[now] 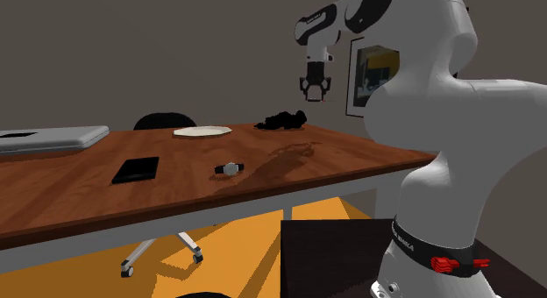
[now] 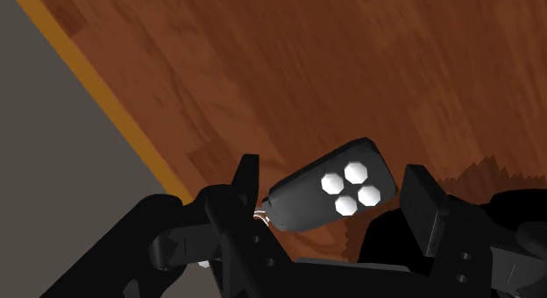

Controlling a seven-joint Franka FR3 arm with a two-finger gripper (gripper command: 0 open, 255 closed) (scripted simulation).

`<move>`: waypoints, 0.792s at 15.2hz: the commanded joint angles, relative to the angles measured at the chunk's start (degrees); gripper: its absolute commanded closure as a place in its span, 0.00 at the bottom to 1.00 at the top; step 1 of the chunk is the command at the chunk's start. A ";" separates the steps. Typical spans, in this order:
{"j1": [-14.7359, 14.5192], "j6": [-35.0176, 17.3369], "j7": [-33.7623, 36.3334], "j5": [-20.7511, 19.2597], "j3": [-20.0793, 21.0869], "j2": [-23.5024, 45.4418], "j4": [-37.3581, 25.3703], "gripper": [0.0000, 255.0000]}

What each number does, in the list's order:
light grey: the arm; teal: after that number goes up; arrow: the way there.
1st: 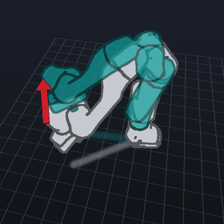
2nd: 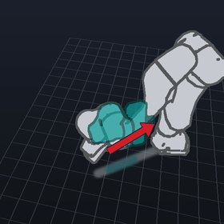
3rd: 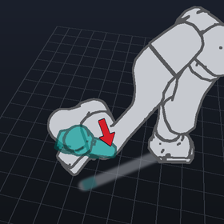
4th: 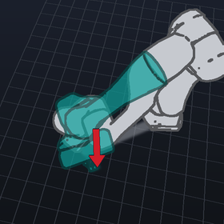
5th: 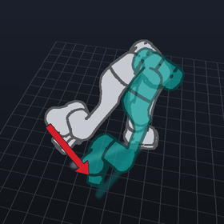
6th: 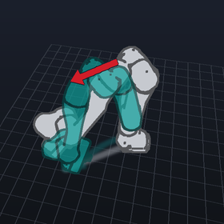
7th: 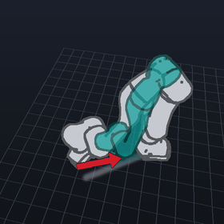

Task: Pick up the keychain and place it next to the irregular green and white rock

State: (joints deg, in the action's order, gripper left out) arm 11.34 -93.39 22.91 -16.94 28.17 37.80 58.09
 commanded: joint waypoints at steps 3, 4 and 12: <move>1.09 -3.64 0.28 0.19 0.11 -0.82 4.60 1.00; 1.29 -4.48 0.36 0.19 0.11 -0.92 5.56 1.00; 2.41 -10.64 0.99 -0.05 -0.04 -0.93 11.97 1.00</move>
State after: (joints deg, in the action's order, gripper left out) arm 13.67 -103.50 23.90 -16.93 28.19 36.71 69.70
